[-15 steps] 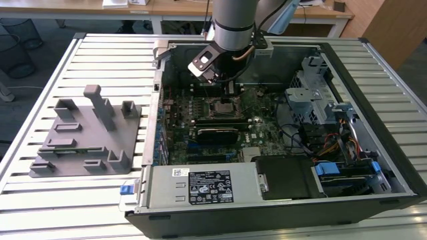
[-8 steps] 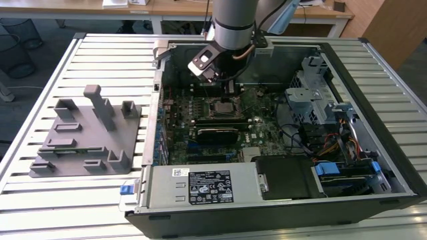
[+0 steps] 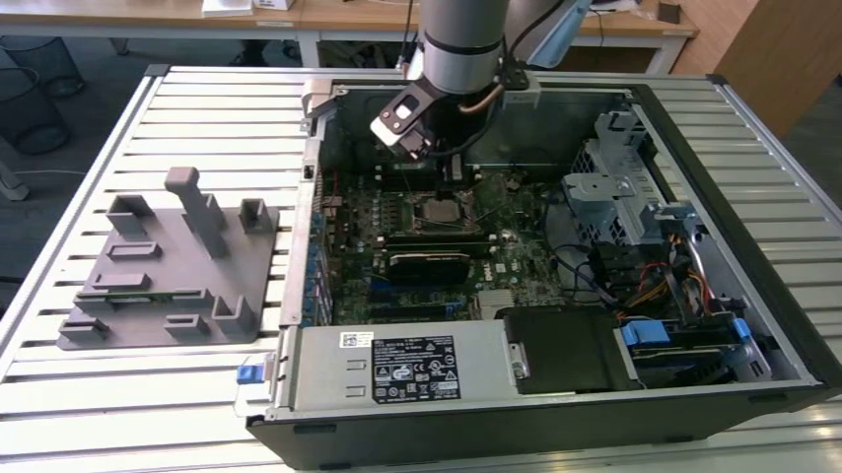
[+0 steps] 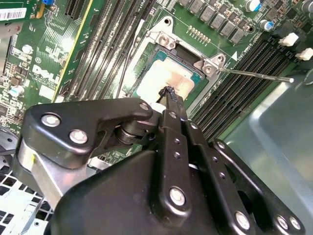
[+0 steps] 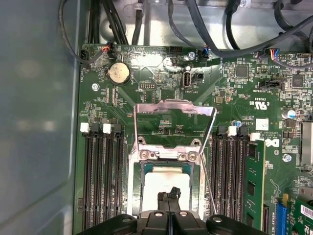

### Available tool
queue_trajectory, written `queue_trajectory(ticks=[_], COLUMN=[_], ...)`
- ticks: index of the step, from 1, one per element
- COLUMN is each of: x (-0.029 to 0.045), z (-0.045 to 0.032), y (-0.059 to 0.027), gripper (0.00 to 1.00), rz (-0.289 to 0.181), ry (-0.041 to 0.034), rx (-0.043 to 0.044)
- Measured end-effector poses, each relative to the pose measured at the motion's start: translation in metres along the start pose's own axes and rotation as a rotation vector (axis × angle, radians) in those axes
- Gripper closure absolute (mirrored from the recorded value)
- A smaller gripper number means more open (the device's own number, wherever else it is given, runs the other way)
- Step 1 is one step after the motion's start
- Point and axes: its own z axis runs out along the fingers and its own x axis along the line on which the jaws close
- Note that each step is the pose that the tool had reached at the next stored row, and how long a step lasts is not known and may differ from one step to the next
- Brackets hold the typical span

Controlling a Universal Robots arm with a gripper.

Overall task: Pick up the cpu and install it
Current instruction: 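Close the cpu cover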

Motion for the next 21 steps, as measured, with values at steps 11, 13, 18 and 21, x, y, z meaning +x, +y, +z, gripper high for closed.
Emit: queue_trajectory(ticks=[11,13,18,21], x=[0.0001,0.0001,0.0001,0.0001], z=[-0.0043,-0.0047,-0.0058,-0.0065], y=[0.0001,0.0001,0.0001,0.0001], gripper=[0.89,0.89,0.89,0.89], rz=[0.0,0.0,0.0,0.0], ry=[-0.0017,-0.0018,-0.0024,-0.0025], rx=[0.0,-0.0001,0.0,0.0])
